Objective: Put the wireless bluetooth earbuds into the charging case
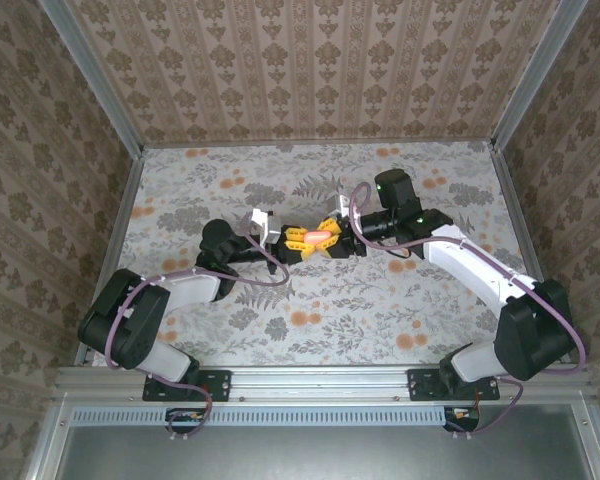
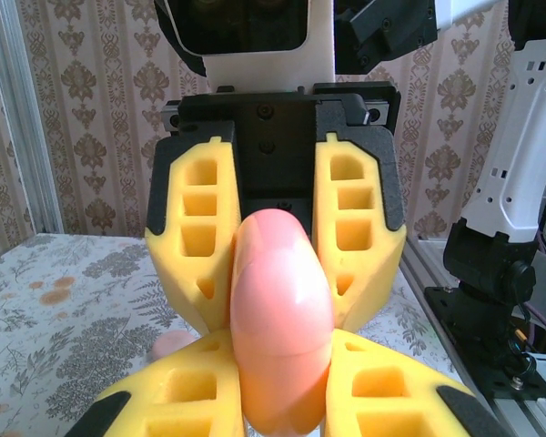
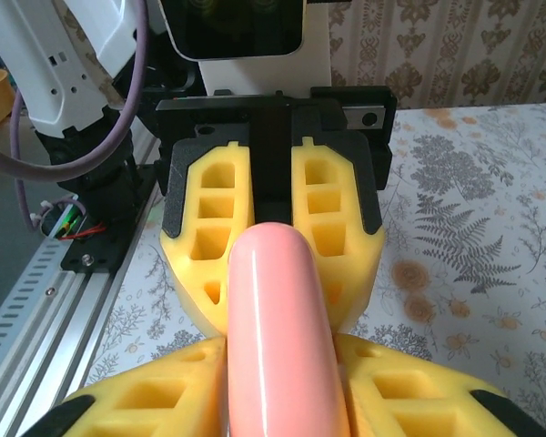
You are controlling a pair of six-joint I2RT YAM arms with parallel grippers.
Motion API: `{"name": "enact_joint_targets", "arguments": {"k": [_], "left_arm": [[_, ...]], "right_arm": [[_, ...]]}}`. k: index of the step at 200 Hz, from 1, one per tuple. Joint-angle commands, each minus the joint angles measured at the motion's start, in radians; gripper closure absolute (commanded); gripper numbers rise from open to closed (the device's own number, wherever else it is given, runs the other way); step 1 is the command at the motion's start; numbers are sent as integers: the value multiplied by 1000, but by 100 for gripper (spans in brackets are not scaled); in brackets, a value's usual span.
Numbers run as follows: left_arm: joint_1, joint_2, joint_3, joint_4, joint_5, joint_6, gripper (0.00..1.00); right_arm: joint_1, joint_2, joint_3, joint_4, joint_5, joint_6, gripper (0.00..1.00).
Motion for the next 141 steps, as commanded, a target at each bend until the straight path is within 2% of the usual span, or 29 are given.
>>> {"name": "enact_joint_targets", "arguments": {"k": [1, 36, 78, 113, 141], "left_arm": [[0, -15, 25, 32, 5, -8, 100], [0, -4, 10, 20, -11, 5, 99], [3, 2, -13, -8, -52, 32, 88], [5, 3, -56, -6, -147, 40, 70], [12, 1, -85, -11, -197, 33, 51]], "right_arm": [[5, -3, 21, -31, -50, -46, 73], [-5, -4, 5, -42, -67, -77, 81], [-31, 20, 24, -156, -60, -118, 83], [-64, 40, 19, -239, 4, -122, 83], [-76, 71, 18, -265, 23, -105, 83]]}}
